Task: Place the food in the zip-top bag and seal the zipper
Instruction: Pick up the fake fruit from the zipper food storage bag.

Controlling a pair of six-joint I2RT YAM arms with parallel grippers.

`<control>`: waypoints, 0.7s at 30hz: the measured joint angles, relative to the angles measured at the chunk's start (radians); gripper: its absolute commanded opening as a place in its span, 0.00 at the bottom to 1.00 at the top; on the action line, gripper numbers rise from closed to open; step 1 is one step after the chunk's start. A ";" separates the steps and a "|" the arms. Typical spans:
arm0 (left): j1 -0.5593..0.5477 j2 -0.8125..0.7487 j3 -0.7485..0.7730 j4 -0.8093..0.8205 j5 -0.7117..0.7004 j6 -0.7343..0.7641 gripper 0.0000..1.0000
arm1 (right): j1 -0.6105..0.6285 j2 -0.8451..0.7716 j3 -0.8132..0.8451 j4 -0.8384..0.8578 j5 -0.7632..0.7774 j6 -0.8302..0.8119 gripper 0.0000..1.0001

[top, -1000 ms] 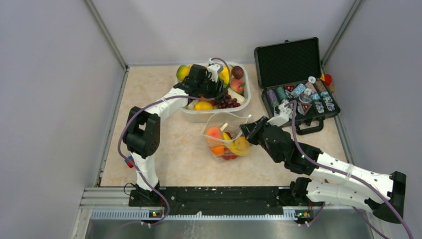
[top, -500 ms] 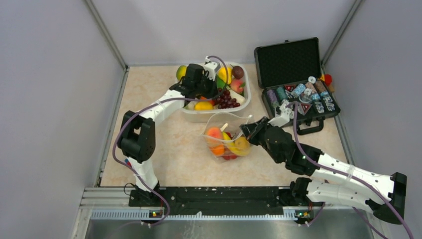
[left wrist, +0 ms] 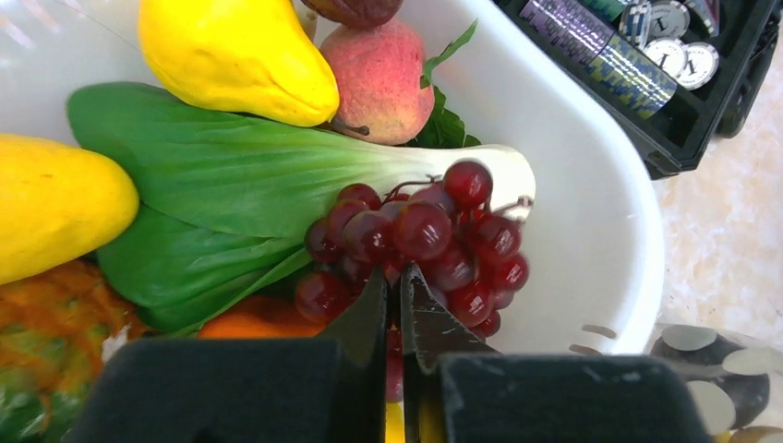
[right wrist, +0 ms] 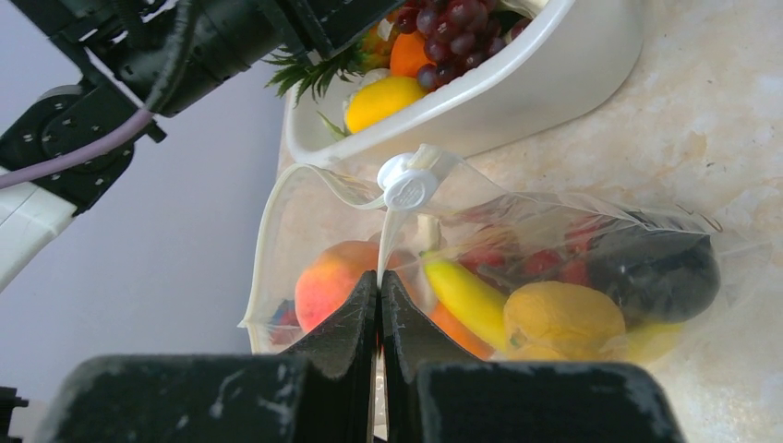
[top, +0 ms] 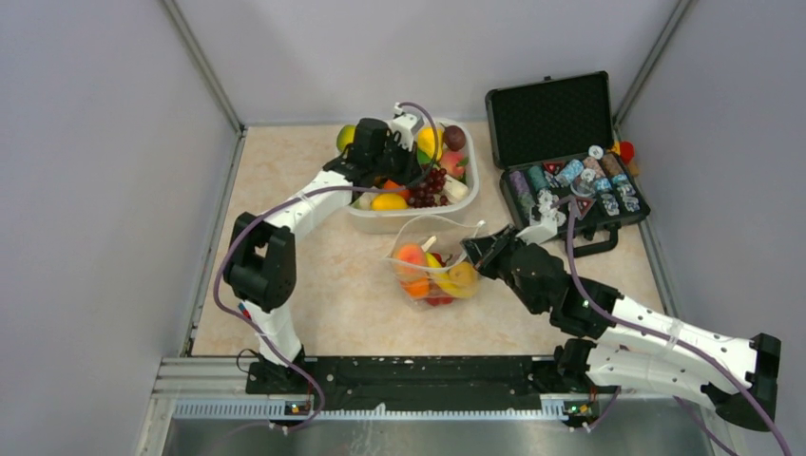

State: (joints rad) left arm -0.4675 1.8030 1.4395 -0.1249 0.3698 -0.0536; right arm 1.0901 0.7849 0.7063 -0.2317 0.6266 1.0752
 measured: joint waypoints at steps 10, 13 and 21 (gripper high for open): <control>0.000 0.063 0.019 0.021 0.038 -0.027 0.47 | 0.000 -0.016 -0.006 -0.002 0.000 0.000 0.00; 0.000 0.063 0.019 0.021 0.045 -0.021 0.68 | 0.000 -0.018 -0.007 -0.002 0.000 0.000 0.00; 0.002 0.105 0.105 -0.033 0.092 -0.023 0.78 | 0.000 -0.018 -0.007 0.000 0.000 0.000 0.00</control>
State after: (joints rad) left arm -0.4656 1.9083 1.5440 -0.1577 0.4618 -0.0765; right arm 1.0901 0.7666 0.6991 -0.2314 0.6262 1.0748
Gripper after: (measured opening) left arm 0.768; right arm 0.006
